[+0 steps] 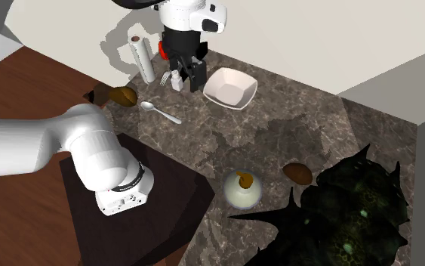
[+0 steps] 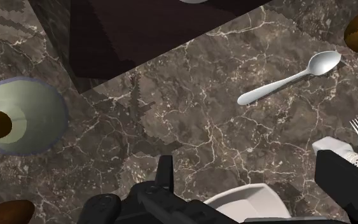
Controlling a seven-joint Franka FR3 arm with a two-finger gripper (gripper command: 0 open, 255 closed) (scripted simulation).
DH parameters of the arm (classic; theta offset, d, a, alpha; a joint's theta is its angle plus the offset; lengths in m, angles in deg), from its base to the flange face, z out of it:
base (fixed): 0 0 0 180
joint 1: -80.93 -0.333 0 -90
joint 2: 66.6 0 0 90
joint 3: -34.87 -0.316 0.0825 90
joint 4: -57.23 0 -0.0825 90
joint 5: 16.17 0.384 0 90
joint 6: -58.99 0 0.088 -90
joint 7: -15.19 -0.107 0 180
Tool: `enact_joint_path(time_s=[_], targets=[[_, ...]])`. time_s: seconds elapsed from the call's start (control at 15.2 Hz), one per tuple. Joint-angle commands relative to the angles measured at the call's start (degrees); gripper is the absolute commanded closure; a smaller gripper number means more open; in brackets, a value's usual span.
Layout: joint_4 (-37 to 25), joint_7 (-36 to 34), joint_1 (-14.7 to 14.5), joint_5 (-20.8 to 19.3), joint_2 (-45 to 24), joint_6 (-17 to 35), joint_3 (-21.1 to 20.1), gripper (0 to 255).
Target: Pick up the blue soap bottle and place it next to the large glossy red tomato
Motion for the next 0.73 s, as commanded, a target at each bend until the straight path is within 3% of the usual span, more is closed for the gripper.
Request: enact_joint_path(time_s=[0.0,0.66], targets=[[0.0,0.0,0.0,0.0,0.0,0.0,0.0,0],[4.95,7.42,6.31,-8.9,-6.02,11.32,9.43,0]])
